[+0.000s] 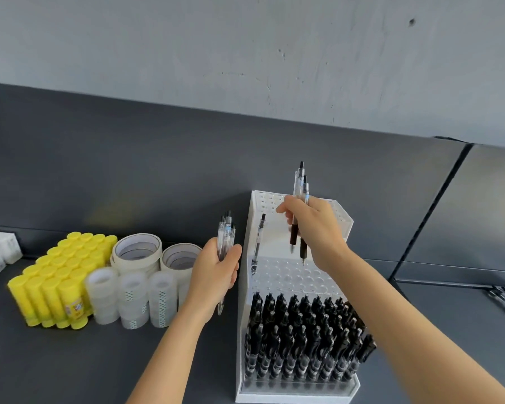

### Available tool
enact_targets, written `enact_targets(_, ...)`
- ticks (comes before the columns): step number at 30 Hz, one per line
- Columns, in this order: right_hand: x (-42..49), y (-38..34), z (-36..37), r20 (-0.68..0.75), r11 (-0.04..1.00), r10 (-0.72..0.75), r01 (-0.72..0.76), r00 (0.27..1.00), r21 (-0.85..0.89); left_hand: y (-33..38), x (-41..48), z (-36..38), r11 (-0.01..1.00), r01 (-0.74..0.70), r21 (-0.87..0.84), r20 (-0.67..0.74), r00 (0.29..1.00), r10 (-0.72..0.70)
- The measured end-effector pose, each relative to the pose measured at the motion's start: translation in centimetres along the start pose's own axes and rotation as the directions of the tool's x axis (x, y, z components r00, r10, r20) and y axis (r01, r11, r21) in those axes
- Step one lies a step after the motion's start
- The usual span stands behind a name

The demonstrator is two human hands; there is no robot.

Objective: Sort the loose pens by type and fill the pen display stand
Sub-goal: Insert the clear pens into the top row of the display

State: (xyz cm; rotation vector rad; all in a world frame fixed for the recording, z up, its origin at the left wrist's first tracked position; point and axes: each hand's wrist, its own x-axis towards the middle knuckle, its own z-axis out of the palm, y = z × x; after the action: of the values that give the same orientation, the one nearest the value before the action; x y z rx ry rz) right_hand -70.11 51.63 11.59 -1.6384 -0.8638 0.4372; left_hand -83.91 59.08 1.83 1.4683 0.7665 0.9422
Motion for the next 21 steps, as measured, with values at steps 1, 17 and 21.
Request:
enact_targets(1, 0.0, 0.0, -0.2, 0.003, 0.998, -0.005, 0.005, 1.000, -0.068, 0.0, 0.0, 0.1, 1.000, 0.001, 0.002, 0.000, 1.000, -0.001)
enact_targets(17, 0.9, 2.0, 0.3, 0.103, 0.876, -0.180, 0.207, 0.978, -0.435, 0.0, 0.3, 0.1, 0.999, -0.010, 0.036, -0.006, 1.000, 0.010)
enact_targets(21, 1.0, 2.5, 0.4, 0.127, 0.860, -0.131, 0.176, 0.983, -0.478, 0.0, 0.2, 0.0, 1.000, -0.007, 0.031, -0.009, 1.000, 0.007)
